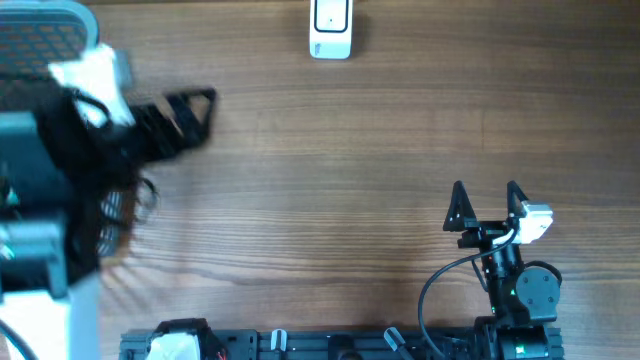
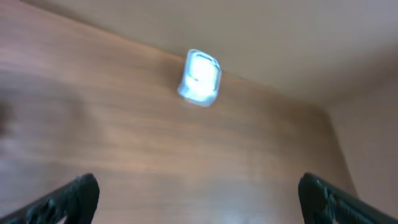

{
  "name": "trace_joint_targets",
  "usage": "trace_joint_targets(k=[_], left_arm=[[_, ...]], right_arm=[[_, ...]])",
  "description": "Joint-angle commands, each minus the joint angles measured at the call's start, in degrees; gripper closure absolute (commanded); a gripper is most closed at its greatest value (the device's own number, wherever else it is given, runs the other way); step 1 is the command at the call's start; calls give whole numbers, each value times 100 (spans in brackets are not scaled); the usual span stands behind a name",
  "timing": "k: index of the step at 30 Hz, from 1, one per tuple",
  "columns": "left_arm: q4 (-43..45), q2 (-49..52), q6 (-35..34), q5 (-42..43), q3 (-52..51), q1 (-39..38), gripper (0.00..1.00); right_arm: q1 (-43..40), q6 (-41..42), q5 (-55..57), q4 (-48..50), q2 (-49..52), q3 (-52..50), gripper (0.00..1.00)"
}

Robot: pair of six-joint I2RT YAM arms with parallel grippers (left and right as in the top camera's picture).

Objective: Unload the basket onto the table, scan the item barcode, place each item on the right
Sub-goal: 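Reach the left gripper into the basket and grasp the green-lidded jar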

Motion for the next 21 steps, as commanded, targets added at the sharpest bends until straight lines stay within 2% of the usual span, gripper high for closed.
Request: trace_joint_targets(k=[1,4,6,10,14,21], left_arm=[[-981,1010,-387,-857,2004,767,0],[-1998,1749,-831,-2111,3309,1429,0],[-2398,2059,-1134,-2708,3628,1926,0],[-2973,2625,-1676,-2730,3576,3042,0],[-3377,3213,-2166,-2769,3552,3729,1],[-2920,3794,-2122,-2750,2774,3956,0]], right_arm=[[28,11,81,24,-22,-7,0],[28,11,81,24,-22,-7,0],[28,11,81,24,-22,-7,0],[28,9,81,24,-22,-7,0],[28,9,81,24,-22,-7,0],[28,11,81,24,-22,-7,0]])
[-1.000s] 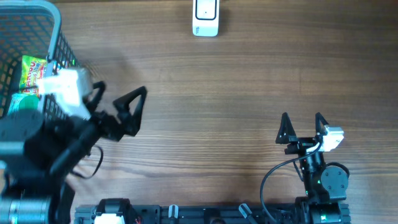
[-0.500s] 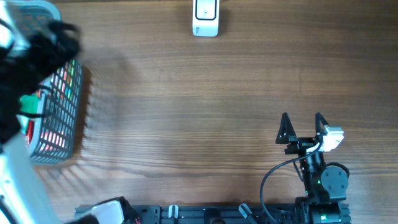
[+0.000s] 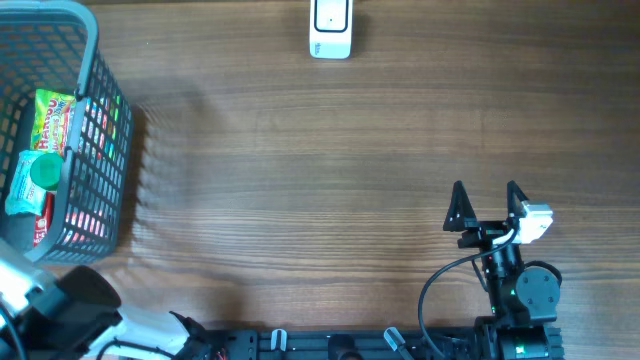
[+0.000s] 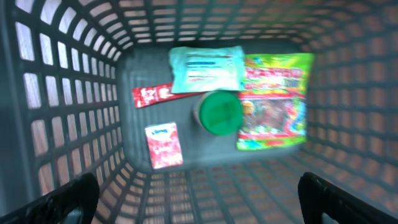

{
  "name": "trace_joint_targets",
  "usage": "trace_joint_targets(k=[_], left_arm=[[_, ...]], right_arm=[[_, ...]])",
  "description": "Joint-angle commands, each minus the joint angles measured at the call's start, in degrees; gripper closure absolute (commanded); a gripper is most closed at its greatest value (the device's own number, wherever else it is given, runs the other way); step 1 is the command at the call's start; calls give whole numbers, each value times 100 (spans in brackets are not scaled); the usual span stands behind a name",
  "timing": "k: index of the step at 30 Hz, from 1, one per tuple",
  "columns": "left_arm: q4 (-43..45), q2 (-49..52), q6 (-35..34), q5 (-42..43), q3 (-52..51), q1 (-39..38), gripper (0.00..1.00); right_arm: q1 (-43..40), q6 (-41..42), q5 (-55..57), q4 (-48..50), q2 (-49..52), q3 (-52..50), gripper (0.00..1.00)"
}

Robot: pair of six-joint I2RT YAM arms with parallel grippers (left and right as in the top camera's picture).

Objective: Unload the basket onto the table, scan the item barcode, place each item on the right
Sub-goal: 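Reach the left gripper into the basket and grasp the green-lidded jar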

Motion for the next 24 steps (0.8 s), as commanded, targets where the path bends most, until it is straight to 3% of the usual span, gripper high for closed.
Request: trace_joint_targets(k=[1,13,17,24], left_arm=[[332,284,-181,-70,-664,-20,0],[2702,422,-170,92,-3407,-184,0],[3200,551,-24,188,-3707,-306,0],[3254,531,-33,168,-3676,-332,0]], right_arm=[[28,9,81,26,-22,-7,0],[28,11,81,26,-22,-7,0],[28,11,81,26,-22,-7,0],[28,11,81,26,-22,-7,0]])
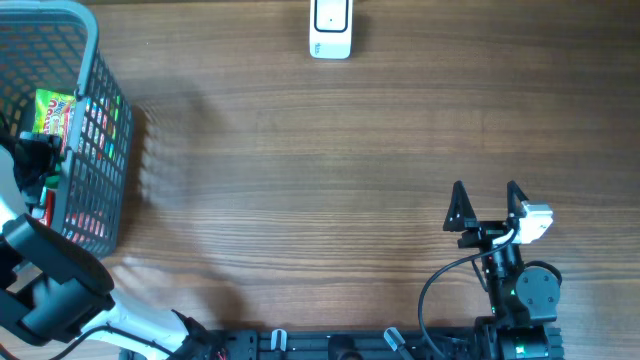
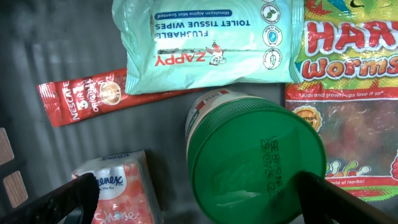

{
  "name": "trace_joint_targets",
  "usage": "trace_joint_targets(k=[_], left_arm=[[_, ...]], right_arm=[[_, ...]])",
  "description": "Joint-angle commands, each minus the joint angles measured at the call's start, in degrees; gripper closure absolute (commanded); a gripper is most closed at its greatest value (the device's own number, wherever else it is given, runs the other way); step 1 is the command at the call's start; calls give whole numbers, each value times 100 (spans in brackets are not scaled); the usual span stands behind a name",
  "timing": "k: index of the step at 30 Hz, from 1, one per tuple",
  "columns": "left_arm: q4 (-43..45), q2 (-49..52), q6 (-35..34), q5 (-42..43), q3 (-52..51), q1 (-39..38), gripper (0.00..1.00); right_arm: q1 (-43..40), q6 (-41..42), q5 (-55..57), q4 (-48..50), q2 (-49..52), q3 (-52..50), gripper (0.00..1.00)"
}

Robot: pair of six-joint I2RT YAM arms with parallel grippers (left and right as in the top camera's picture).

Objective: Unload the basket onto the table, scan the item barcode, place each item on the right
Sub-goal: 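Reach the left gripper into the basket and grasp the green-lidded jar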

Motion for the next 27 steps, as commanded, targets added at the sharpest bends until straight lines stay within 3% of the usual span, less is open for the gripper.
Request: trace_joint_targets(k=[1,17,27], left_arm=[[-20,22,63,26,-37,4,0],[535,-15,68,356,404,-37,0],[302,813,66,431,404,-306,0]], right_arm=[[28,7,81,26,-22,-7,0],[28,7,81,26,-22,-7,0],[28,9,81,26,-22,-7,0]])
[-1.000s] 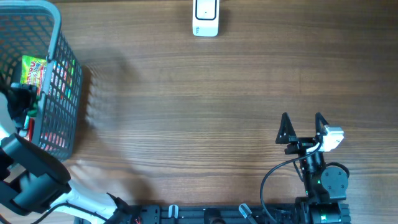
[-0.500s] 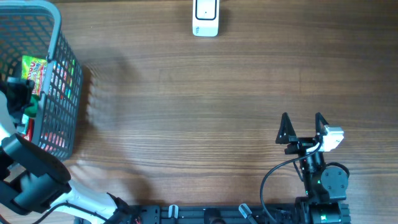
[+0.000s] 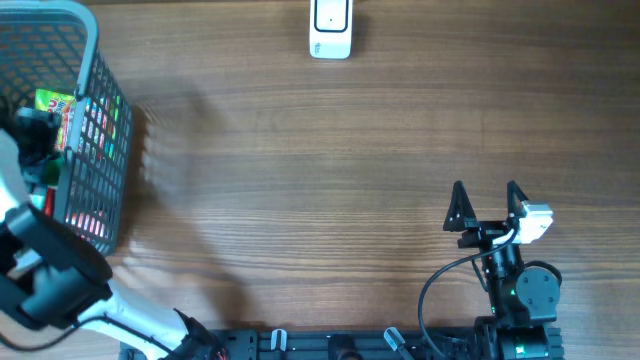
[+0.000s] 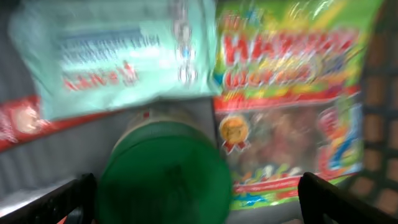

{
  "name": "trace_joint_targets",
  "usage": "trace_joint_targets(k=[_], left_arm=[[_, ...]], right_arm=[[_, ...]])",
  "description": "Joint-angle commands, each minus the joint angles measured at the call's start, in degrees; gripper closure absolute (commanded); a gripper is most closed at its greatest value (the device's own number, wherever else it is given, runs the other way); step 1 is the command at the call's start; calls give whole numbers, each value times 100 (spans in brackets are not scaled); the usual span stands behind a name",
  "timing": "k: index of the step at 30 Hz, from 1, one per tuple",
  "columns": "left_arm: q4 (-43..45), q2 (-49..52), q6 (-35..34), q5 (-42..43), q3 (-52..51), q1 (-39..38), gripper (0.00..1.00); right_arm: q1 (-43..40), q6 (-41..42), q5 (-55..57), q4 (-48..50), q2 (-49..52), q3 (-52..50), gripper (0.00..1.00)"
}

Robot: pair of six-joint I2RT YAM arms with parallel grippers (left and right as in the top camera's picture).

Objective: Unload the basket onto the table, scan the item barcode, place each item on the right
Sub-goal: 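Reach the left gripper into the basket and grasp the green-lidded jar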

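Observation:
A grey mesh basket [image 3: 100,110] stands at the table's far left, and my left gripper [image 3: 30,128] reaches down inside it. In the blurred left wrist view my left gripper [image 4: 199,202] is open just above a green-lidded jar [image 4: 165,174], with nothing between its fingers [image 4: 71,199]. Behind the jar lie a pale green pack of wipes [image 4: 118,56], a gummy worms bag [image 4: 292,106] and a red sachet [image 4: 15,121]. The white barcode scanner [image 3: 331,30] stands at the far edge. My right gripper [image 3: 487,203] rests open near the front right.
The basket walls [image 4: 379,93] close in tightly around my left gripper. The left arm [image 3: 50,280] runs from the front left corner up into the basket. Bare wood tabletop [image 3: 320,180] lies between basket, scanner and right arm.
My left gripper has shifted toward the far side of the basket. The jar now sits lower left in the wrist view and the gummy bag fills more of it. Both grippers stay open.
My left gripper was first above the table beside the basket, facing the scanner. Then it looked down into the basket from high above the items. Later it was low over the green-lidded jar, and now it hovers there, shifted toward the gummy bag. The right arm never moved.

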Motion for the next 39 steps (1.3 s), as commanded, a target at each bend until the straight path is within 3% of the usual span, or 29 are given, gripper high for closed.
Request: trace_joint_targets(k=[1,11,28,32,39], left_arm=[[-243,452,46,-42,48,-26,0],[-297,581,46,-332,46,138,0],[-529,807,245,-332,120,203,32],[-1126,564,302,-328,809,334,37],[-2487,-184,511,101,2924,442,37]], right_arm=[[28,7,81,26,-22,-7,0],[28,7,81,26,-22,-7,0],[28,7,81,26,-22,-7,0],[28,9,81,26,-22,-7,0],[28,9,81,26,-22,-7,0]])
